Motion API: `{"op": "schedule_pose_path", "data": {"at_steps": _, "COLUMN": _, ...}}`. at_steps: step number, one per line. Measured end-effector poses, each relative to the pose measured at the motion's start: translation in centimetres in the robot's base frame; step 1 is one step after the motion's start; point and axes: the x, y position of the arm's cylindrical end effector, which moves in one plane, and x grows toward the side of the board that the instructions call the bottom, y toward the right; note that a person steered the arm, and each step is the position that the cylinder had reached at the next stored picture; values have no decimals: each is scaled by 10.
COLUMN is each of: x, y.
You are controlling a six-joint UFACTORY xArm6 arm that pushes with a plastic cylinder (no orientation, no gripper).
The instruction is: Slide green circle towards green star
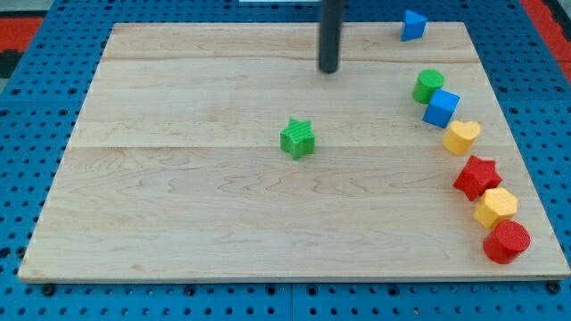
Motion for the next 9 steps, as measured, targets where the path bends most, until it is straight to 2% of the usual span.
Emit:
{"op": "schedule_pose_path", "data": {"at_steps": 1, "x": -20, "y": 106}}
{"op": "schedule_pose_path", "data": {"at_steps": 2, "x": 5, "y": 142}}
{"op": "schedule_pose_path", "data": {"at_steps": 4, "x": 92, "y": 114}}
{"op": "schedule_pose_path", "data": {"at_steps": 5, "x": 89, "y": 71}}
{"op": "schedule_pose_path", "data": {"at_steps": 6, "x": 58, "y": 61}}
{"op": "schedule_pose_path", "data": {"at_steps": 7, "x": 19, "y": 77}}
{"op": "schedule_pose_path", "data": {"at_steps": 9, "x": 20, "y": 36}}
